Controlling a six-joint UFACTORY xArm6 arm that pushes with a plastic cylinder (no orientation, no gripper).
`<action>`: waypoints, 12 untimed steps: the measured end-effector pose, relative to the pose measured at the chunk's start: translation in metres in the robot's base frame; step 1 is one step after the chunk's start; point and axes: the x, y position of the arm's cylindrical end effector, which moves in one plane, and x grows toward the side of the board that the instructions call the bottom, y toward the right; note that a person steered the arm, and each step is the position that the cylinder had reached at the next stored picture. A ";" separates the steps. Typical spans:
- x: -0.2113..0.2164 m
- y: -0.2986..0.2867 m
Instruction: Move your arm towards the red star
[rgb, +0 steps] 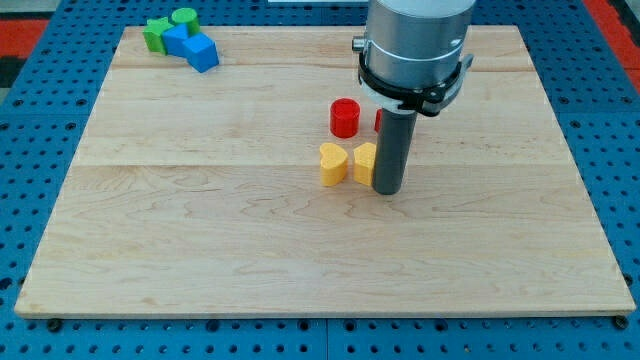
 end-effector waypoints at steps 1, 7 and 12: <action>0.007 0.026; 0.085 0.082; 0.071 0.122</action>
